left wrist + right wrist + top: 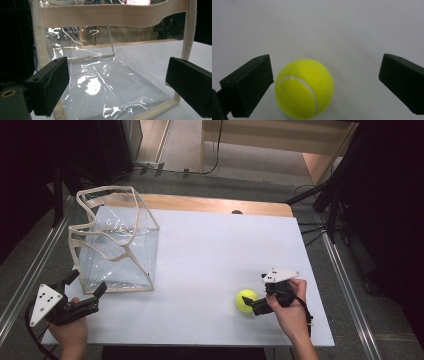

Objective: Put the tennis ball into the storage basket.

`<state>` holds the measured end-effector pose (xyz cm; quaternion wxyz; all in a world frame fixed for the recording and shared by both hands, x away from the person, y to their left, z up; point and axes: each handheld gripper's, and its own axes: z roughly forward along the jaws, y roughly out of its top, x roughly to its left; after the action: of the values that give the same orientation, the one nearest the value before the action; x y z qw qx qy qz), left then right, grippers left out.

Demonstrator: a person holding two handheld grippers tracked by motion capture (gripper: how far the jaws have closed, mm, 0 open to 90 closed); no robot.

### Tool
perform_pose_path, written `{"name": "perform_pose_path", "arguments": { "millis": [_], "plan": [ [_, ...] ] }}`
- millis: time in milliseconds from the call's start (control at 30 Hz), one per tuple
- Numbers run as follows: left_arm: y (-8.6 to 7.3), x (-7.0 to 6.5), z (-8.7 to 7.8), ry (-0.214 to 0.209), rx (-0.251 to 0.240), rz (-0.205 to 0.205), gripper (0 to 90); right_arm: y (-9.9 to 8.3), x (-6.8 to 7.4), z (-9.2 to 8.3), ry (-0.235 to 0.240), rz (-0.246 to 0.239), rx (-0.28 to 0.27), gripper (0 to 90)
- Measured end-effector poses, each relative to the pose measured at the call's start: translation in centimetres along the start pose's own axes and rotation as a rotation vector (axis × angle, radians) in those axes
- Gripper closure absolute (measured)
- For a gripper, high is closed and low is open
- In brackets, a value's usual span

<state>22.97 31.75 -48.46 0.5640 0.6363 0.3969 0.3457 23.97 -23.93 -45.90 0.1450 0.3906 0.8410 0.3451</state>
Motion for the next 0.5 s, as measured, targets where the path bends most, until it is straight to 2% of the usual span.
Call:
{"name": "perform_pose_path", "arguments": {
  "millis": [100, 167, 233, 500],
  "plan": [
    [0.0, 0.0, 0.0, 0.0, -0.001, -0.001, 5.3, -0.1, 0.0, 0.2, 0.003, 0.004, 0.012, 1.0],
    [0.0, 0.0, 0.0, -0.001, -0.001, 0.0, 5.3, -0.1, 0.2, 0.5, -0.012, 0.012, 0.03, 4.5],
    [0.0, 0.0, 0.0, -0.001, -0.001, 0.0, 5.3, -0.2, 0.3, 0.9, 0.018, 0.004, 0.052, 4.5],
    [0.0, 0.0, 0.0, -0.001, -0.002, 0.0, 5.3, -0.4, 0.6, 1.7, 0.031, -0.004, 0.111, 4.5]
  ]
}}
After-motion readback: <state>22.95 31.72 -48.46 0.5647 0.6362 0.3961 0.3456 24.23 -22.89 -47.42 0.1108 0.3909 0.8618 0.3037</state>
